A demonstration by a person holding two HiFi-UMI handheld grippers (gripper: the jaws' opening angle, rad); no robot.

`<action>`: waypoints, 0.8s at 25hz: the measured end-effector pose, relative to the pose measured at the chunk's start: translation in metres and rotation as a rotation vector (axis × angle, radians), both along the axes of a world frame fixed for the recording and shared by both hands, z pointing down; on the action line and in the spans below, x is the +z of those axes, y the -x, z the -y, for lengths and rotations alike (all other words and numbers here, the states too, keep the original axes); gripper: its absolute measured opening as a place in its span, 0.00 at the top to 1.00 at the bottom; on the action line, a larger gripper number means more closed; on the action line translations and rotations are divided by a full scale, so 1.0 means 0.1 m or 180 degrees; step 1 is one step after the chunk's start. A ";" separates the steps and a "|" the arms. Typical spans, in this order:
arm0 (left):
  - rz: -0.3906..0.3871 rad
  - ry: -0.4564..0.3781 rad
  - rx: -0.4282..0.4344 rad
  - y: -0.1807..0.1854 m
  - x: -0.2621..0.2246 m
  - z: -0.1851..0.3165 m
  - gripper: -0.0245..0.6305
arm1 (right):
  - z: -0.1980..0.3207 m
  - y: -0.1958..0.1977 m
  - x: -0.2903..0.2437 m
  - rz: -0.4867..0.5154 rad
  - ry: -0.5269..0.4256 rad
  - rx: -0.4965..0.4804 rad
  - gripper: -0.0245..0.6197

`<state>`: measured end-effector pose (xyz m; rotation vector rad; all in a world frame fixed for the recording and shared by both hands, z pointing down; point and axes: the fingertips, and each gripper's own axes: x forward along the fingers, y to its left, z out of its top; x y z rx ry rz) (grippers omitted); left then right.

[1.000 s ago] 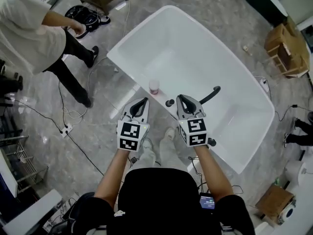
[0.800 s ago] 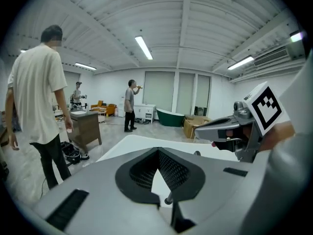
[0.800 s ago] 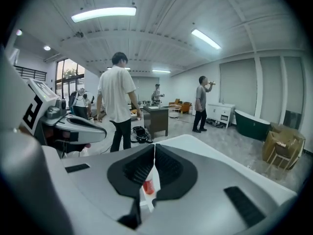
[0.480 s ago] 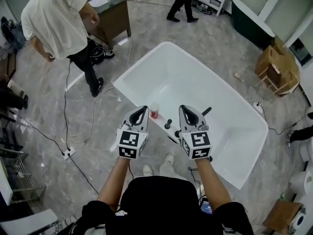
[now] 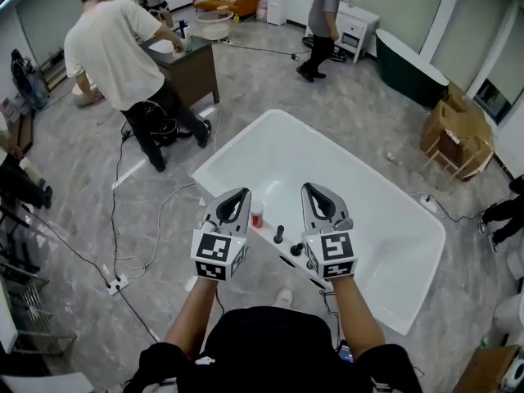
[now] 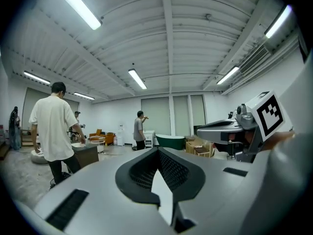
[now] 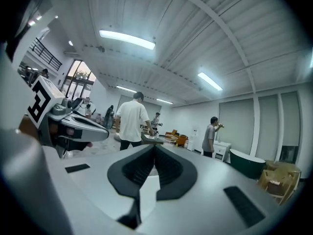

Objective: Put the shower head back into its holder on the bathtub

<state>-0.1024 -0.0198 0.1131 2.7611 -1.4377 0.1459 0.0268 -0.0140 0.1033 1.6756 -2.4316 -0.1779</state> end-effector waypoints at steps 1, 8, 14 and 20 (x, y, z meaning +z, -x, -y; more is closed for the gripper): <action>-0.0009 -0.0021 0.0008 -0.01 -0.04 -0.03 0.94 | -0.02 -0.01 -0.04 0.0035 -0.0027 -0.0016 0.92; -0.0065 -0.0113 0.0032 -0.06 -0.23 -0.12 0.94 | -0.07 -0.03 -0.11 0.0272 -0.0040 -0.0106 0.92; -0.0079 -0.0096 0.0048 -0.08 -0.21 -0.16 0.94 | -0.10 -0.14 -0.05 0.0473 0.0054 -0.0078 0.93; -0.0086 -0.0094 0.0061 -0.12 -0.18 -0.13 0.94 | -0.07 -0.18 0.00 0.0498 0.0063 -0.0066 0.93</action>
